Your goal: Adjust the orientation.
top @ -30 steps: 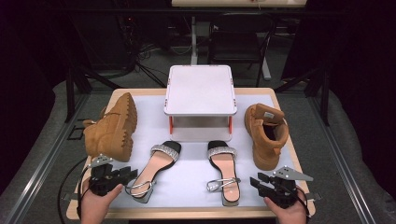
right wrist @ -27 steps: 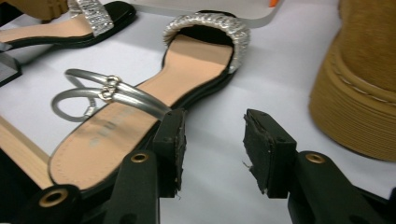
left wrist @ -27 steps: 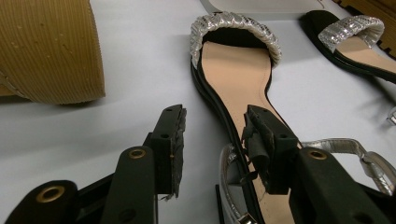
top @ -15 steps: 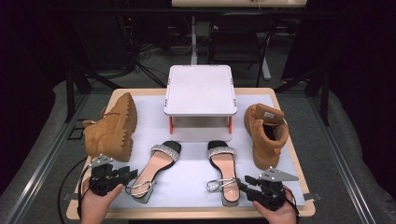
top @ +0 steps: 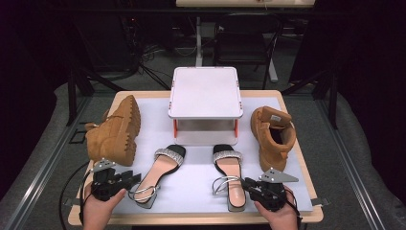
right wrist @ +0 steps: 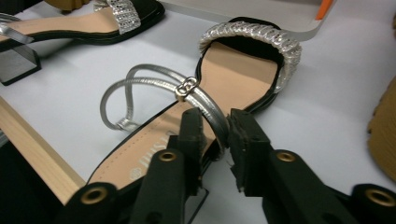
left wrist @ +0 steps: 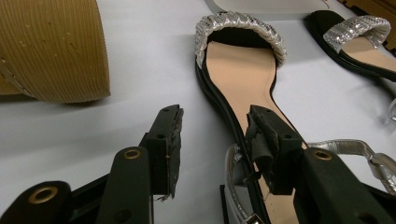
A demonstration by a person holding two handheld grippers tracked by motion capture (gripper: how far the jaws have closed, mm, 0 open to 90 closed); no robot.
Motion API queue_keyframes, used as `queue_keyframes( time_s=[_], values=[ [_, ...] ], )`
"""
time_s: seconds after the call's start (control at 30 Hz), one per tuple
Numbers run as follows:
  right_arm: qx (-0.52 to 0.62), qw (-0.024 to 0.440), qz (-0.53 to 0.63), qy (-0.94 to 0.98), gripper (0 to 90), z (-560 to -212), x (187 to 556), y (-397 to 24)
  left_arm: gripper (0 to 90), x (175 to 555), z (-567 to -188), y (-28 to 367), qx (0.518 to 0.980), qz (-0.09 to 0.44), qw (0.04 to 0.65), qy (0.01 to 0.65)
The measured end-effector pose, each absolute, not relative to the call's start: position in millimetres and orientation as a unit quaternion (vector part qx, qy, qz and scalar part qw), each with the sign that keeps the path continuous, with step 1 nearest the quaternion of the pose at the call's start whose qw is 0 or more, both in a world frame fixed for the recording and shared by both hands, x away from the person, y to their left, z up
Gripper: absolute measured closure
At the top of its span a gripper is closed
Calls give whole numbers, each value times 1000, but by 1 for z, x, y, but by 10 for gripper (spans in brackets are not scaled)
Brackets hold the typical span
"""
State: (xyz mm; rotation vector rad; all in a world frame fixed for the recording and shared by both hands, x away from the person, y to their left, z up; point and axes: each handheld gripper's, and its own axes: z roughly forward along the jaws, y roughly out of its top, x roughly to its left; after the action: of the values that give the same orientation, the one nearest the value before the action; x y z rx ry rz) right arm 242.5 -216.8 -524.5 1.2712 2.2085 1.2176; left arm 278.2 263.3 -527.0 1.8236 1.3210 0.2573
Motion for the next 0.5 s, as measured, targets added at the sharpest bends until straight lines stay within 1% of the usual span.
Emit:
queue_keyframes(
  time_s=[0.03, 0.07, 0.1, 0.13, 0.3, 0.5],
  values=[
    [446, 158, 426, 771, 817, -525, 242, -218, 545, 278, -527, 264, 728, 103, 424, 528],
    [446, 158, 426, 771, 817, -525, 242, -218, 545, 278, -527, 264, 728, 103, 424, 528],
    [449, 161, 425, 770, 855, -525, 242, -220, 545, 279, -527, 264, 728, 103, 424, 529],
    [449, 162, 425, 769, 864, -525, 242, -221, 545, 279, -527, 264, 728, 103, 424, 529],
    [447, 168, 423, 770, 870, -526, 241, -221, 545, 278, -527, 264, 727, 103, 425, 529],
    [450, 163, 426, 768, 873, -527, 241, -223, 545, 279, -528, 266, 725, 103, 426, 531]
  ],
)
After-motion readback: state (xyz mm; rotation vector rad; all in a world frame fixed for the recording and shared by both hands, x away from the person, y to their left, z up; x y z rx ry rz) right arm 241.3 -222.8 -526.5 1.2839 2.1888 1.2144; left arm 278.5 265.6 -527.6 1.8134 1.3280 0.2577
